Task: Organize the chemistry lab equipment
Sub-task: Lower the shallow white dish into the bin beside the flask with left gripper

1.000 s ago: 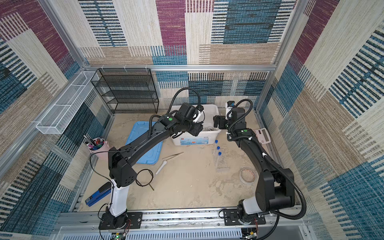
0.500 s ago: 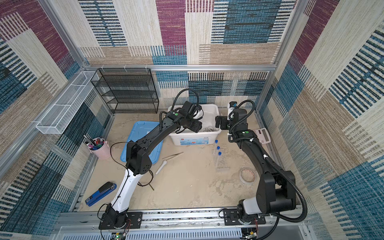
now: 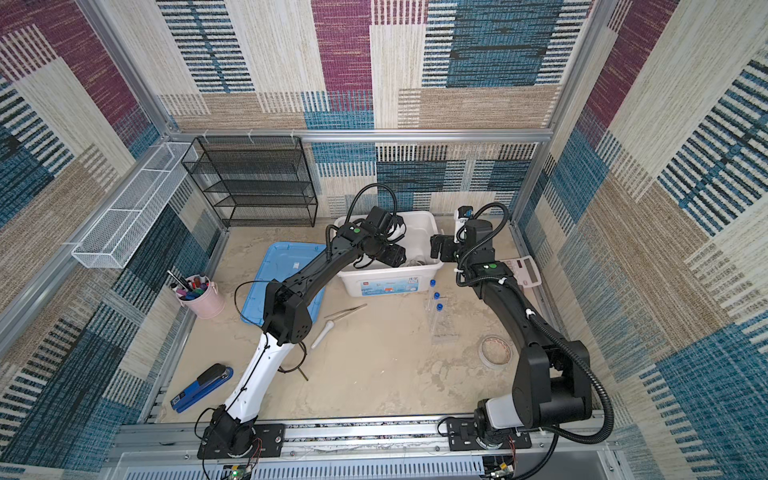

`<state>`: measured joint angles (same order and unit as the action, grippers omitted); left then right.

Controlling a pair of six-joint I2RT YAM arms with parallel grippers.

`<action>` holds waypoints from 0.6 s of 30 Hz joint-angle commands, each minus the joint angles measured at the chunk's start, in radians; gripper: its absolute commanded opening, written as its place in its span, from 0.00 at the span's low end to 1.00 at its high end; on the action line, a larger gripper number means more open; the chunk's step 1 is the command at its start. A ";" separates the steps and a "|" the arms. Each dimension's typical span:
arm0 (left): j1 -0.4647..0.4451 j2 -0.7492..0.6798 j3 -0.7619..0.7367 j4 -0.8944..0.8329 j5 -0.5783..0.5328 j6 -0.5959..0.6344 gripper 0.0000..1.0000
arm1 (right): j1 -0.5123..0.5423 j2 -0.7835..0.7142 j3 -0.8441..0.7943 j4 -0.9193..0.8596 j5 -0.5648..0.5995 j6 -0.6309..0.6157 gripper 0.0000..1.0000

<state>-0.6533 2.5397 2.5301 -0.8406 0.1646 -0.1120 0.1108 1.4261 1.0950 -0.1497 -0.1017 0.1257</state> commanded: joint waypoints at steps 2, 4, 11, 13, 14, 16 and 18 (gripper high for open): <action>-0.001 0.004 -0.001 0.008 0.055 -0.027 0.57 | 0.000 0.000 -0.004 0.034 0.002 -0.003 0.98; -0.003 -0.002 -0.017 0.009 0.056 -0.027 0.57 | 0.000 0.004 -0.004 0.034 -0.005 -0.004 0.98; -0.010 -0.011 -0.067 0.009 0.023 0.005 0.56 | 0.000 0.019 -0.006 0.039 -0.016 0.003 0.98; -0.012 -0.007 -0.076 0.009 0.017 0.010 0.56 | 0.000 0.025 -0.005 0.036 -0.016 0.003 0.98; -0.012 -0.006 -0.079 0.008 0.016 0.009 0.56 | 0.000 0.026 -0.004 0.036 -0.015 0.002 0.98; -0.012 0.001 -0.079 0.008 0.016 0.011 0.56 | 0.000 0.028 -0.003 0.036 -0.018 0.004 0.98; -0.014 0.008 -0.078 0.008 0.015 0.013 0.56 | 0.000 0.032 -0.002 0.035 -0.018 0.006 0.98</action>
<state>-0.6651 2.5412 2.4535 -0.8330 0.1856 -0.1188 0.1108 1.4548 1.0901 -0.1471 -0.1059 0.1265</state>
